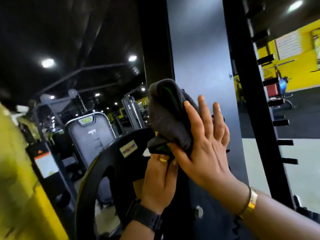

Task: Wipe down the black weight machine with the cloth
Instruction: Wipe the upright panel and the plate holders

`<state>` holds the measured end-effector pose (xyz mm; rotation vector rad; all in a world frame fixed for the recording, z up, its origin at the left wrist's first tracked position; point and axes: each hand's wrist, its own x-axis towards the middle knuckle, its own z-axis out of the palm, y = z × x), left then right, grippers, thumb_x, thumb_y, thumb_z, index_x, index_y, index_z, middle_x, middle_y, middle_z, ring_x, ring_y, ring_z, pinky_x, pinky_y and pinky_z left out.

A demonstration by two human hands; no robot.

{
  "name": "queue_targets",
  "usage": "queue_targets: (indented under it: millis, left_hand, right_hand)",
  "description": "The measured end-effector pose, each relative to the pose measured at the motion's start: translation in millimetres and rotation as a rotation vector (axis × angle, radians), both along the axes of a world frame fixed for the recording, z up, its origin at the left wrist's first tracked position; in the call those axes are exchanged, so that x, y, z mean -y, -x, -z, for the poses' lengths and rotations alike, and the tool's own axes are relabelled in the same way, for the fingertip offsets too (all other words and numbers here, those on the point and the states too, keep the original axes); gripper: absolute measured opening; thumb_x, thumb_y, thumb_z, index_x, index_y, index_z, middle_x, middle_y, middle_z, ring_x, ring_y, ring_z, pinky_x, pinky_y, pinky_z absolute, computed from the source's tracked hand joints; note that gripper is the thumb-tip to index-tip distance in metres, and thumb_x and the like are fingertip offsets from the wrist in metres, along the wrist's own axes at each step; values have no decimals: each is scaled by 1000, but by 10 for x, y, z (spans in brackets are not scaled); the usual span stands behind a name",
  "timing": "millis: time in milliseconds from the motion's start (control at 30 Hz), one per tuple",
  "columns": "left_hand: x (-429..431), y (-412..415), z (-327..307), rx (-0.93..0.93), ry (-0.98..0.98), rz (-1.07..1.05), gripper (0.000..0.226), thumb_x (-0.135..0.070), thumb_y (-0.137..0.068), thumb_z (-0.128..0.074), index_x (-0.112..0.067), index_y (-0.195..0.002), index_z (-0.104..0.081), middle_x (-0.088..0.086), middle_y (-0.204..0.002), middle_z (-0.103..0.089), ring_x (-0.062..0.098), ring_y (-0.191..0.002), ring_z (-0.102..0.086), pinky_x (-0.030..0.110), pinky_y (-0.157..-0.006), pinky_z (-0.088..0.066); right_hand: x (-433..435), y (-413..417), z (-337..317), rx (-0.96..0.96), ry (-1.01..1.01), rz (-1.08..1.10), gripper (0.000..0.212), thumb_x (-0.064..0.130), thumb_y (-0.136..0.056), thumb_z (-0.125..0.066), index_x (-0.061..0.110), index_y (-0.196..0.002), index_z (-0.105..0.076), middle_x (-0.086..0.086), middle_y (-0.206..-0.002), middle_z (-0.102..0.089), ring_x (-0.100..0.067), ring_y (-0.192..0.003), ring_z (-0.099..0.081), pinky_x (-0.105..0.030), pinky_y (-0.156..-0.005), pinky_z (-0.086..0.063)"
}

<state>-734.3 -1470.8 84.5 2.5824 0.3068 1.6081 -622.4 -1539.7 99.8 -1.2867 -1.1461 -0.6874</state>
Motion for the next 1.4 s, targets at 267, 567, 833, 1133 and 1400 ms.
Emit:
queue_targets:
  millis: [267, 567, 833, 1133, 1400]
  left_hand:
    - [-207, -316, -813, -70, -165, 37, 49, -33, -101, -35, -6, -140, -46, 9, -146, -45, 25, -140, -37, 54, -112, -29]
    - [-332, -813, -1760, 73, -159, 123, 59, -36, -98, -36, -9, -150, -32, 4, -159, -26, 20, -148, -19, 50, -120, -15]
    - [-361, -1018, -2174, 93, -94, 220, 61, -43, -84, -39, -43, -141, -16, -22, -156, -9, -3, -147, -3, 38, -123, -5]
    - [-329, -1020, -2133, 95, -73, 163, 64, -24, -90, -34, -26, -150, -13, -18, -156, -8, 0, -147, -3, 37, -123, -4]
    - [-239, -959, -1915, 86, -116, 84, 65, -18, -90, -37, -20, -152, -16, -22, -154, -7, -1, -147, -2, 31, -123, -5]
  right_hand:
    - [-161, -404, -818, -58, -75, -29, 86, 71, -80, -30, 30, -154, -12, 8, -162, 1, -18, -149, 7, -34, -114, -1]
    - [-320, -954, -1806, -20, -137, -223, 78, 62, -84, -49, 42, -151, -15, 11, -159, -21, -21, -144, -23, -45, -115, -25]
    - [-516, -1930, -2119, -282, 97, -56, 70, 66, -90, -44, 43, -150, -18, 13, -159, -20, -23, -147, -13, -49, -114, -13]
    - [-523, -1460, -1748, -329, 42, -196, 73, 53, -90, -54, 39, -151, -17, 14, -160, -9, -28, -145, -14, -47, -116, -16]
    - [-218, -1305, -1255, -108, 96, -168, 76, 67, -75, -51, 43, -143, -28, 20, -151, -27, -25, -132, -35, -53, -103, -33]
